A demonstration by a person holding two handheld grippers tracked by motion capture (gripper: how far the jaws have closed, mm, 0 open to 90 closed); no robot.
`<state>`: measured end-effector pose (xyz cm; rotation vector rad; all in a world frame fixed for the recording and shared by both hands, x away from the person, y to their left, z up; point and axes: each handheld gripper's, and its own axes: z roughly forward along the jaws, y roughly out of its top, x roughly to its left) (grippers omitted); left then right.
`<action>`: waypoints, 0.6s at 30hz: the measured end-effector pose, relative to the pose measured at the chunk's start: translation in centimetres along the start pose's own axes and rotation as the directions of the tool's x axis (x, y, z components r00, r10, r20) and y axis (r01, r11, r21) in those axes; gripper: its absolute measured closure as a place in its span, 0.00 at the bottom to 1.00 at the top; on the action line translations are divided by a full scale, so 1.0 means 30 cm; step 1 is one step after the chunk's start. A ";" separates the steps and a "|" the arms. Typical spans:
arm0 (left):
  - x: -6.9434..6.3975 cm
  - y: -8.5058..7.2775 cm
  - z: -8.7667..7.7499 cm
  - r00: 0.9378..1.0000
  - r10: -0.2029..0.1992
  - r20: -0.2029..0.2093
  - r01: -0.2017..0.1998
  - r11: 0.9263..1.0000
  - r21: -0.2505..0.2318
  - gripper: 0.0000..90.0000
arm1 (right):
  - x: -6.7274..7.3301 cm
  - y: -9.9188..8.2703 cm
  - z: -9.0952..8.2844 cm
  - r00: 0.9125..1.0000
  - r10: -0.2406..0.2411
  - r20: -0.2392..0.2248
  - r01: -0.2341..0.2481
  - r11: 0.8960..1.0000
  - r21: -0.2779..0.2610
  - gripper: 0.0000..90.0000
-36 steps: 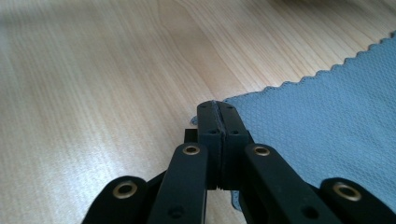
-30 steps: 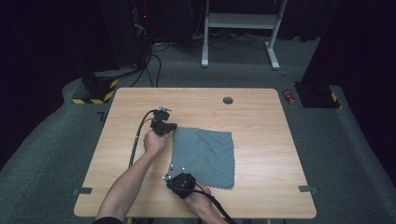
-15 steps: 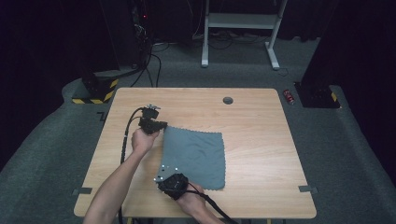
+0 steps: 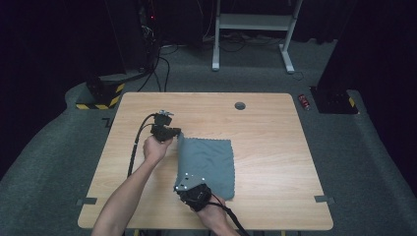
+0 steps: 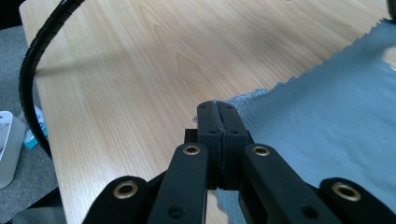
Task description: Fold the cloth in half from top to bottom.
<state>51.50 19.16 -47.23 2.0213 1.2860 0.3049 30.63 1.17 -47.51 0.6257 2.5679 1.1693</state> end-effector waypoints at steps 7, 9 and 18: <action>-0.032 0.017 0.032 1.000 0.005 0.021 -0.005 1.000 0.004 1.00 | -0.034 -0.058 -0.035 0.997 0.071 0.008 -0.071 0.997 -0.022 1.00; -0.047 0.026 0.040 1.000 0.016 0.023 -0.017 1.000 0.006 1.00 | -0.040 -0.074 -0.044 0.997 0.081 0.015 -0.081 0.996 -0.025 1.00; -0.118 0.049 0.083 0.998 0.046 0.050 -0.046 0.999 0.004 1.00 | -0.066 -0.132 -0.100 0.991 0.120 0.052 -0.118 0.992 -0.039 1.00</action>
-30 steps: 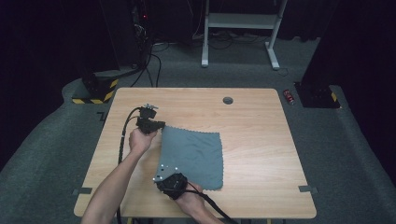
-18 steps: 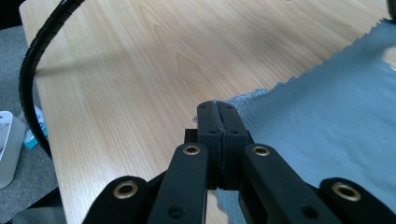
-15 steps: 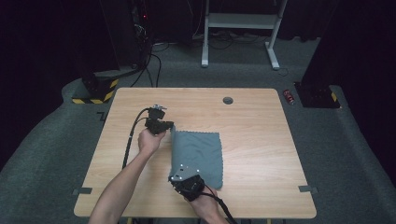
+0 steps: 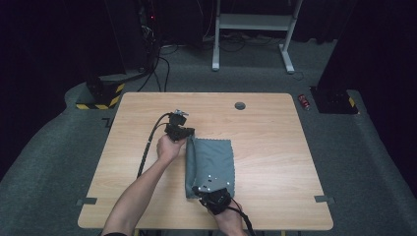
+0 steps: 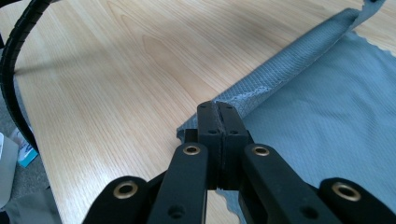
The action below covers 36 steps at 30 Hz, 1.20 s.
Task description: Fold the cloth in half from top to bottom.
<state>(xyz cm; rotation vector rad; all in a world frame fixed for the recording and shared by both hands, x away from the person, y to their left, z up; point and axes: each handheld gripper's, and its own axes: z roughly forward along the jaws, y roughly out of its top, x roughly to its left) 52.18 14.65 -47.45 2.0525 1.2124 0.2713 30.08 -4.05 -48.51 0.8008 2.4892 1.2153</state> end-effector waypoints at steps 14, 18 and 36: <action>-0.045 0.020 0.034 0.999 0.025 0.024 -0.026 0.999 0.019 1.00 | -0.023 -0.059 -0.041 0.999 0.032 0.033 -0.032 0.999 -0.008 1.00; -0.064 0.040 0.035 0.998 0.052 0.031 -0.053 0.998 0.025 1.00 | -0.031 -0.077 -0.055 0.998 0.044 0.044 -0.044 0.999 -0.006 1.00; -0.194 0.095 0.114 0.991 0.113 0.070 -0.117 0.992 0.048 1.00 | -0.076 -0.171 -0.135 0.989 0.106 0.099 -0.105 0.994 -0.010 1.00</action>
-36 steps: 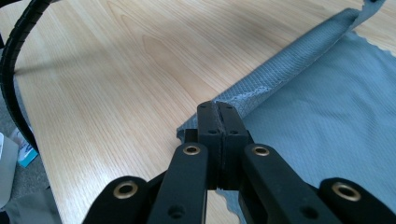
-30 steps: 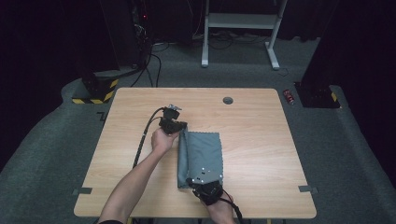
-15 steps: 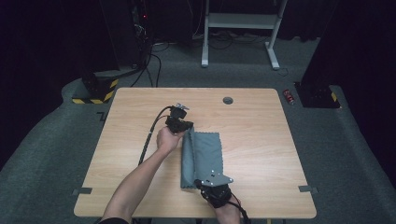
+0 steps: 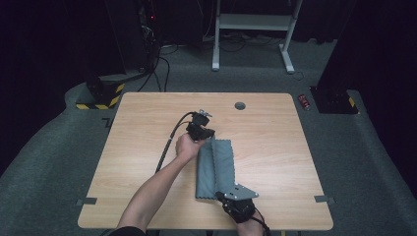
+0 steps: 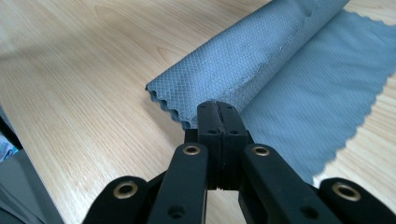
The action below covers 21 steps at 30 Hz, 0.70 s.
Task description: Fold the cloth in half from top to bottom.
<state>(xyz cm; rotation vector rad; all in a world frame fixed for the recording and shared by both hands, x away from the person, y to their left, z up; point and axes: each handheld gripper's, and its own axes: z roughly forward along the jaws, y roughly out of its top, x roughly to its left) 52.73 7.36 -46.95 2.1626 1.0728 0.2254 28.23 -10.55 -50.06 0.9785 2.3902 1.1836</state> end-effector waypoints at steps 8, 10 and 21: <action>-0.046 0.014 0.049 1.000 0.017 0.014 -0.018 1.000 0.021 1.00 | -0.018 -0.037 -0.030 1.000 0.020 0.019 -0.020 1.000 0.002 1.00; -0.054 0.017 0.058 1.000 0.022 0.015 -0.022 0.999 0.023 1.00 | -0.022 -0.045 -0.036 0.999 0.028 0.024 -0.028 1.000 0.004 1.00; -0.082 0.026 0.103 1.000 0.019 0.021 -0.020 0.999 0.035 1.00 | -0.047 -0.079 -0.049 0.997 0.065 0.047 -0.066 0.998 0.005 1.00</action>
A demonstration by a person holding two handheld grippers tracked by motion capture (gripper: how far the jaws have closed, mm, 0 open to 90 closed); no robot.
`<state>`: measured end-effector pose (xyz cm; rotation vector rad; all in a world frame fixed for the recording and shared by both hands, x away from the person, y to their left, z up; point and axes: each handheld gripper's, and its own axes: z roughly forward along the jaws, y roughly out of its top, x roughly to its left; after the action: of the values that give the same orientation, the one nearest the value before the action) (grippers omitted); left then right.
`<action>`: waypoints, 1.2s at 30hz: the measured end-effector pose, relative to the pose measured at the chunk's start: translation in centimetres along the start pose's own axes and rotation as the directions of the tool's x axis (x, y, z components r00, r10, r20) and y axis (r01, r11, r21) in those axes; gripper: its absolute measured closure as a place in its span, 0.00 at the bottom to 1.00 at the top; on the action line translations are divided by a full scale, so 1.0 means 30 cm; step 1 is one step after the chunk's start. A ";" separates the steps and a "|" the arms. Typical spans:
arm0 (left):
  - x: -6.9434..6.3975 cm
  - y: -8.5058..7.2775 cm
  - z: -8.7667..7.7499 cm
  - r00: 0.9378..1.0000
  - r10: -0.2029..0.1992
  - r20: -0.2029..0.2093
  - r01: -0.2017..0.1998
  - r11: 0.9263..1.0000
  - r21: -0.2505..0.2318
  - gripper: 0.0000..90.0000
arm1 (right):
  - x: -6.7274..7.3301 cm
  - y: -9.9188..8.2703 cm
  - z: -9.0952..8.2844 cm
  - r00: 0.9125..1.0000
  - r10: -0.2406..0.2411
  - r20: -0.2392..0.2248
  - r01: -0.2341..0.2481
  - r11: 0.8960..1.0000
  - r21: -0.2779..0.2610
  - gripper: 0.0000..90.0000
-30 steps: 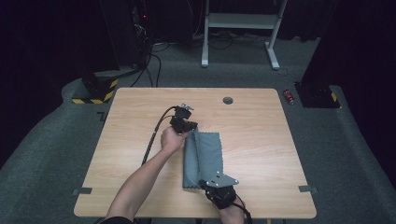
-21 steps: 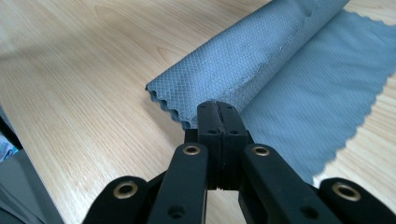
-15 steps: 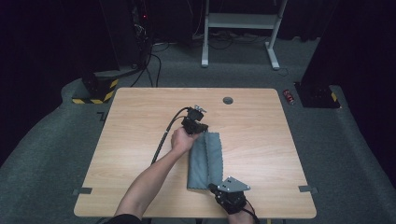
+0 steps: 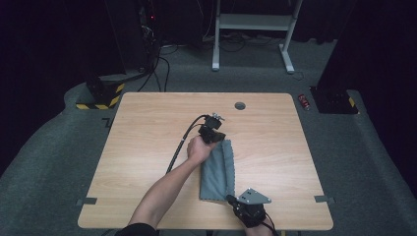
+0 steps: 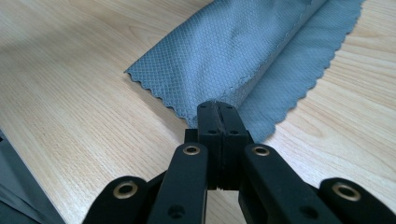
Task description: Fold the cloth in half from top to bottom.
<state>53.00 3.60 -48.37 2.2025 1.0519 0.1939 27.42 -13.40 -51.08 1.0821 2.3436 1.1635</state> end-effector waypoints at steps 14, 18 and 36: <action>-0.030 0.010 0.043 1.000 0.020 -0.008 -0.019 1.000 0.012 1.00 | -0.022 -0.021 -0.011 0.999 0.020 0.026 -0.021 1.000 0.019 0.99; -0.034 0.011 0.052 1.000 0.024 -0.008 -0.024 1.000 0.019 0.99 | -0.026 -0.028 -0.005 0.999 0.029 0.026 -0.030 0.999 0.030 0.99; -0.056 0.017 0.085 0.998 0.057 -0.006 -0.056 0.998 0.017 1.00 | -0.039 -0.044 -0.001 0.999 0.035 0.038 -0.037 0.998 0.051 0.99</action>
<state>53.23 0.82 -49.71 2.2498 0.9990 0.2184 27.53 -14.78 -52.14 1.1575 2.3472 1.0908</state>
